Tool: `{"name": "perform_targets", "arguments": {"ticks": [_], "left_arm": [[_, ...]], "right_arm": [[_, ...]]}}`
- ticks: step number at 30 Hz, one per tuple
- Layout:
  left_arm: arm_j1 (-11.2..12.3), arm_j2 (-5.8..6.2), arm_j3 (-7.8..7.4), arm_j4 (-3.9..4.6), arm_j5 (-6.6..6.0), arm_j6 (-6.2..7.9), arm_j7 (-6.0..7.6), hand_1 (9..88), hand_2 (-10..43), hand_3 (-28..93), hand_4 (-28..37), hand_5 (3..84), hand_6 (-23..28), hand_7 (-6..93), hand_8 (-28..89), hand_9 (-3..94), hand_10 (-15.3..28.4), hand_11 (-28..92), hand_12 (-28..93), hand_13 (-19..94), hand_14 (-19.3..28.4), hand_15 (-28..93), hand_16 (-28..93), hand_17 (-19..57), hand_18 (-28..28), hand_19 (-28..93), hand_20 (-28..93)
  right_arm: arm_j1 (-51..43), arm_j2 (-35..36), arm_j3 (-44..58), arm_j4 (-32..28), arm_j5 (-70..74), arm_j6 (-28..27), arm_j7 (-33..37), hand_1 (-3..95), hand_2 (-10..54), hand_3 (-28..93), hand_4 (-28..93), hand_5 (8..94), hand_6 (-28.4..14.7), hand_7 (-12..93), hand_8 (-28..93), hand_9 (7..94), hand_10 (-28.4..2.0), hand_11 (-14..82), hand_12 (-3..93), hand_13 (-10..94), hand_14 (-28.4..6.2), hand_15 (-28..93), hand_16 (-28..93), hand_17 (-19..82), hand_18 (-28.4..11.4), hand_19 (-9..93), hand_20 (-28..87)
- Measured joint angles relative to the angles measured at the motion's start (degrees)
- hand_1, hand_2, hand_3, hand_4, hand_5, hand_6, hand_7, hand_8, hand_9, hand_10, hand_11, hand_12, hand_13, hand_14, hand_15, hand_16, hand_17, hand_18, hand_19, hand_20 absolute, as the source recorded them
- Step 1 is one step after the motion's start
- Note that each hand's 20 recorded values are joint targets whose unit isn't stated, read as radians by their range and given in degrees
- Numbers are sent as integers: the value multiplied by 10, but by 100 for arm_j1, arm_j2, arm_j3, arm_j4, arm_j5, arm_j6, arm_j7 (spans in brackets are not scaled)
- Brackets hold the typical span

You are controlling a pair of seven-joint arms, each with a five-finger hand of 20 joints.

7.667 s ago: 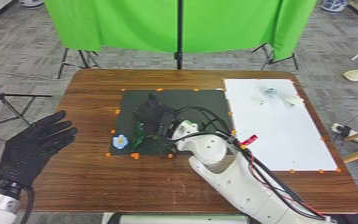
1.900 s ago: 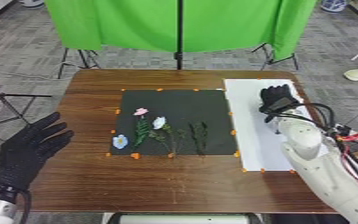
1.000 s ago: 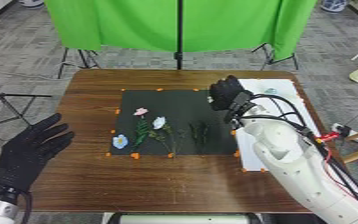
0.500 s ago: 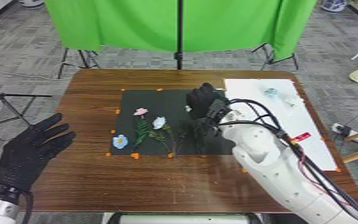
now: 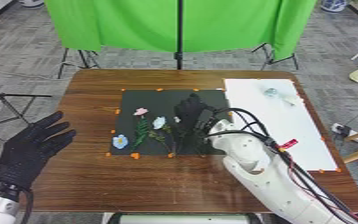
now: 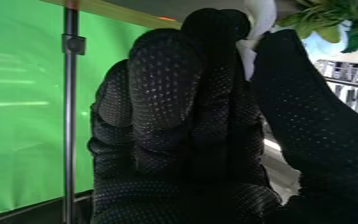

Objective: Arrange flowers

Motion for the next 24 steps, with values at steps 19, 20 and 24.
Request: {"name": "perform_targets", "arguments": {"ticks": [19, 20, 24], "left_arm": [[-21, 6, 10, 13, 1, -2, -23, 249, -38, 728, -270, 388, 23, 208, -101, 329, 129, 287, 131, 277, 156, 370, -13, -73, 220, 484, 48], [-21, 6, 9, 13, 1, -2, -23, 248, -39, 730, -270, 388, 23, 208, -101, 329, 129, 287, 131, 277, 155, 369, -13, -73, 220, 484, 48], [-17, 2, 7, 13, 1, -2, -23, 247, -41, 733, -271, 387, 22, 208, -101, 328, 126, 287, 130, 277, 154, 367, -14, -73, 219, 483, 48]], "right_arm": [[-96, -182, 159, -66, -142, -570, 56, 276, -67, 838, -283, 703, 43, 335, -130, 796, -50, 377, 252, 786, -10, 562, 276, 282, -164, 763, 419], [-106, -188, 168, -90, -91, -586, 54, 254, -67, 847, -283, 704, 44, 325, -181, 790, -52, 375, 251, 782, -12, 565, 274, 280, -165, 761, 421], [-161, -221, 235, -215, 263, -618, 79, 231, -71, 845, -283, 692, 36, 319, -199, 774, -57, 375, 250, 772, -16, 572, 273, 273, -167, 760, 423]]}}
